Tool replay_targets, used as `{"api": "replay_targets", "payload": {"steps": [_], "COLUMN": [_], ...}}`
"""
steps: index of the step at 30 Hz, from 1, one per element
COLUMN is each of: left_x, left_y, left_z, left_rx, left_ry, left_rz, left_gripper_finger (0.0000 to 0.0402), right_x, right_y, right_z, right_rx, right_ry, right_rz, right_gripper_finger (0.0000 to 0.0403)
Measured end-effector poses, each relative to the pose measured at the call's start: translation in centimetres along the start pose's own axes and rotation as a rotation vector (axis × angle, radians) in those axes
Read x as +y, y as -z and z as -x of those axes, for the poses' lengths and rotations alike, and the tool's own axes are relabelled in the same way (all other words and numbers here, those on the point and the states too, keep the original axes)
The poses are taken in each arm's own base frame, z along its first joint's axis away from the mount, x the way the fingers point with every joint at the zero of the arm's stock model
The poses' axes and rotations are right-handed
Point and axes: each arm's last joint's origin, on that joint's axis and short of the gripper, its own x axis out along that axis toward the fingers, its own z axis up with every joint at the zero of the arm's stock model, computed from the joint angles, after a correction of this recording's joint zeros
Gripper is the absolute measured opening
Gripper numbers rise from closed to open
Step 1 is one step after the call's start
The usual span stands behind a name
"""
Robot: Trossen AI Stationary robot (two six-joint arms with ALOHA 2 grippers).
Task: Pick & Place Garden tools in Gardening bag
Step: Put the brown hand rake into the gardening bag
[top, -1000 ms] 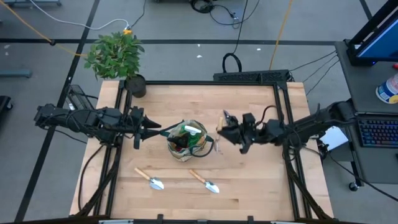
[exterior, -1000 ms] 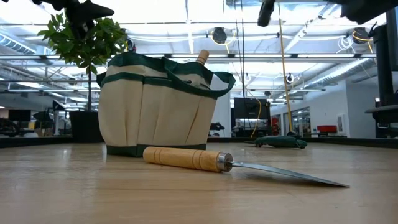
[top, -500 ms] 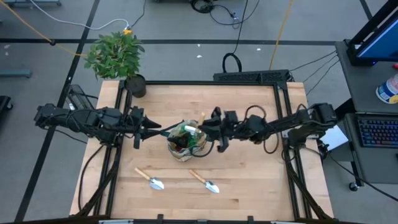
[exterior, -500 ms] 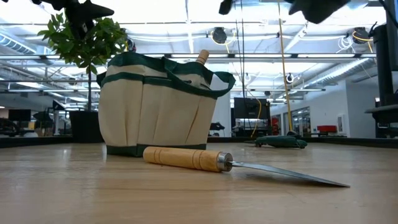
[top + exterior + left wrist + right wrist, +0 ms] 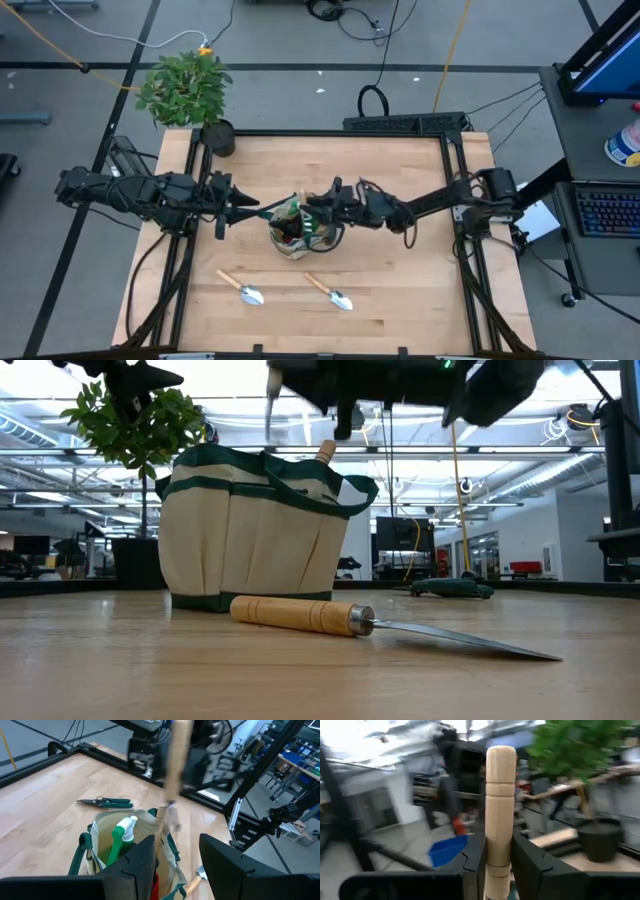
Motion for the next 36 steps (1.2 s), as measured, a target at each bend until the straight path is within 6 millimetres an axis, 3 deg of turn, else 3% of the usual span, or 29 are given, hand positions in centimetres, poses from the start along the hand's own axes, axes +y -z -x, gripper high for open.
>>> {"api": "replay_targets", "payload": {"steps": [9, 21, 36], "left_x": [0.0, 0.0, 0.0], "left_y": [0.0, 0.0, 0.0], "left_z": [0.0, 0.0, 0.0], "left_rx": [0.001, 0.001, 0.001], "left_ry": [0.0, 0.0, -0.001], "left_rz": [-0.045, -0.037, -0.022], "left_gripper_finger": [0.0159, 0.0159, 0.0159], "right_x": [-2.0, 0.0, 0.0], "right_y": [2.2, 3.4, 3.2], "right_z": [-0.5, 0.0, 0.0], "right_rx": [0.032, 0.116, 0.109], "right_ry": [0.129, 0.117, 0.107], "right_rz": [-0.039, -0.006, 0.054], "right_gripper_finger": [0.0058, 0.0058, 0.0059]}}
